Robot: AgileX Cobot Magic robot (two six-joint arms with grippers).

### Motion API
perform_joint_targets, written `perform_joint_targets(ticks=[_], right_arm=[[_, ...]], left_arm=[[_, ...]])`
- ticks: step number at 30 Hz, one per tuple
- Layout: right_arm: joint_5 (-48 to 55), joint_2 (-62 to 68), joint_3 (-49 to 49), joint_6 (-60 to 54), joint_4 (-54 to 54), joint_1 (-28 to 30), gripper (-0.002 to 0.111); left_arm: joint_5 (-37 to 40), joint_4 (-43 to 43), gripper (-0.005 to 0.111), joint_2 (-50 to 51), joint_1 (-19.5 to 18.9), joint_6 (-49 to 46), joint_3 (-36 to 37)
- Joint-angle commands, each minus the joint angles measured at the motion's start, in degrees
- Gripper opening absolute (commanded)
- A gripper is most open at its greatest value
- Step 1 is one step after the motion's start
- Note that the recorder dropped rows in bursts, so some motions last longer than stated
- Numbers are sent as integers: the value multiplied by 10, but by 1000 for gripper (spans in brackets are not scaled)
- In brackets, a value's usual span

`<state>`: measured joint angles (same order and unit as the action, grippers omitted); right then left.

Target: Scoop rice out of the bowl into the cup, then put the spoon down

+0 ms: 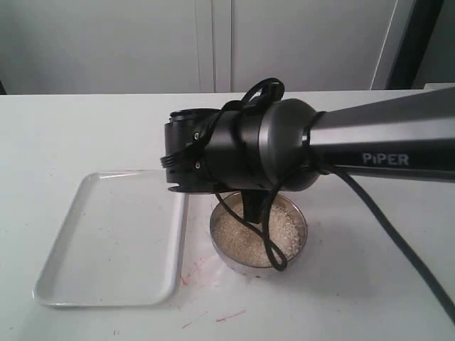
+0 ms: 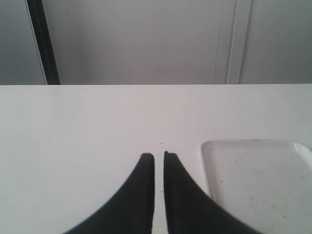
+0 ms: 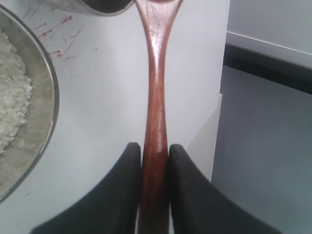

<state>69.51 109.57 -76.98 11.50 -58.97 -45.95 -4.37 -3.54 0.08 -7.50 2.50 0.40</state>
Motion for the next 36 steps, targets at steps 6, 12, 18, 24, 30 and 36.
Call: perform_joint_targets(ticks=[6,12,18,24,30,36], right_arm=[[4,-1,-2,7,-13,-1,0],[4,-1,-2,7,-13,-1,0],[4,-1,-2,7,-13,-1,0],[4,-9,-2,8,8,-1,0],[4,-76,-3,8,204,42,0],[4,-186,-3,9,375,86,0]], left_arm=[[-3,-3,14,-1,2,3,-4],[-3,-3,14,-1,2,3,-4],[-3,-3,14,-1,2,3,-4],[-3,-3,14,-1,2,3,-4],[-3,-3,14,-1,2,3,-4],[-3,-3,14,-1,2,3,-4]])
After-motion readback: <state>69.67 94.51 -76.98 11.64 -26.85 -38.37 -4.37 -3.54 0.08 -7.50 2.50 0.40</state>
